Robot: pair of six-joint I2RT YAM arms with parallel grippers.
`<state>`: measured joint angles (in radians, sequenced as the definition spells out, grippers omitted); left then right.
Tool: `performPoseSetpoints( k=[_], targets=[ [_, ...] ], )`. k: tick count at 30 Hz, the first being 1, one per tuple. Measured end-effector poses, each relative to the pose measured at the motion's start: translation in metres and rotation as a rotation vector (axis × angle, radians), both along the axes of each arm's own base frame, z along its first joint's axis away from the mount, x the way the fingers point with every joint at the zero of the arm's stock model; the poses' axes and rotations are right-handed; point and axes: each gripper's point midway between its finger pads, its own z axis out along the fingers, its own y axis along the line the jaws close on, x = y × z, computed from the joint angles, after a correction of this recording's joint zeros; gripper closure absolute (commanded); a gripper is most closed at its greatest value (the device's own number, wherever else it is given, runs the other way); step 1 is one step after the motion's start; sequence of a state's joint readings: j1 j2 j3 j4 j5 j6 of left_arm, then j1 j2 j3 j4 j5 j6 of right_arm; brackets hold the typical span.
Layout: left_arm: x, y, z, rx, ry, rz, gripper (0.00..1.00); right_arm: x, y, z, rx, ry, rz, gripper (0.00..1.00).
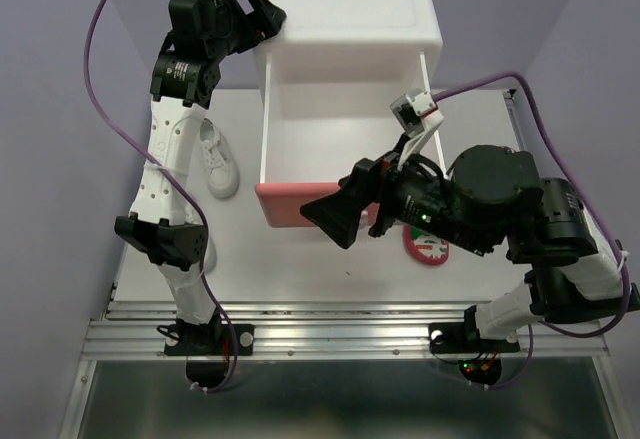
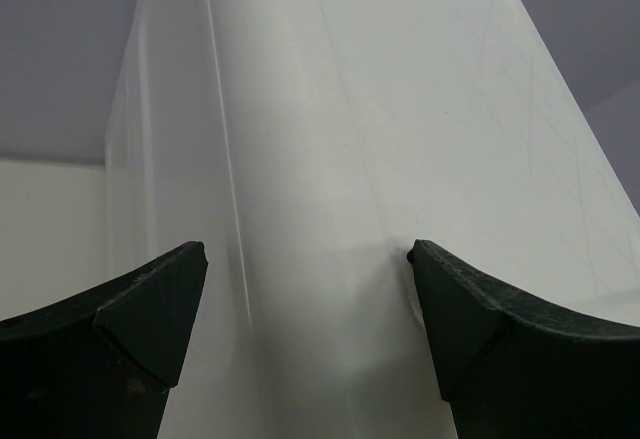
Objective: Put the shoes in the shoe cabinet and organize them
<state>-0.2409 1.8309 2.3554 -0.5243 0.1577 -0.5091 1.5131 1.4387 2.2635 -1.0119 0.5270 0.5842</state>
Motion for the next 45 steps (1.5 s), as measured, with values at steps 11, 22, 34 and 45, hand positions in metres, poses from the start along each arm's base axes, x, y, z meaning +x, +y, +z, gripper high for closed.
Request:
performPoseSetpoints(
  k=[11, 22, 34, 45],
  targets=[
    [0.000, 0.000, 0.000, -0.005, 0.002, 0.000, 0.06, 0.109, -0.032, 0.075, 0.021, -0.325, -0.545, 0.00],
    [-0.001, 0.000, -0.001, -0.008, 0.000, 0.000, 0.06, 0.236, -0.161, 0.070, -0.182, -0.398, -1.041, 0.00],
    [-0.001, 0.000, -0.001, -0.009, -0.005, 0.000, 0.06, 0.346, -0.317, 0.004, -0.232, -0.226, -1.265, 0.00],
    [-0.001, 0.000, 0.000, -0.008, -0.005, 0.002, 0.06, 0.311, -0.370, -0.177, -0.331, 0.383, -1.183, 0.00]
  ],
)
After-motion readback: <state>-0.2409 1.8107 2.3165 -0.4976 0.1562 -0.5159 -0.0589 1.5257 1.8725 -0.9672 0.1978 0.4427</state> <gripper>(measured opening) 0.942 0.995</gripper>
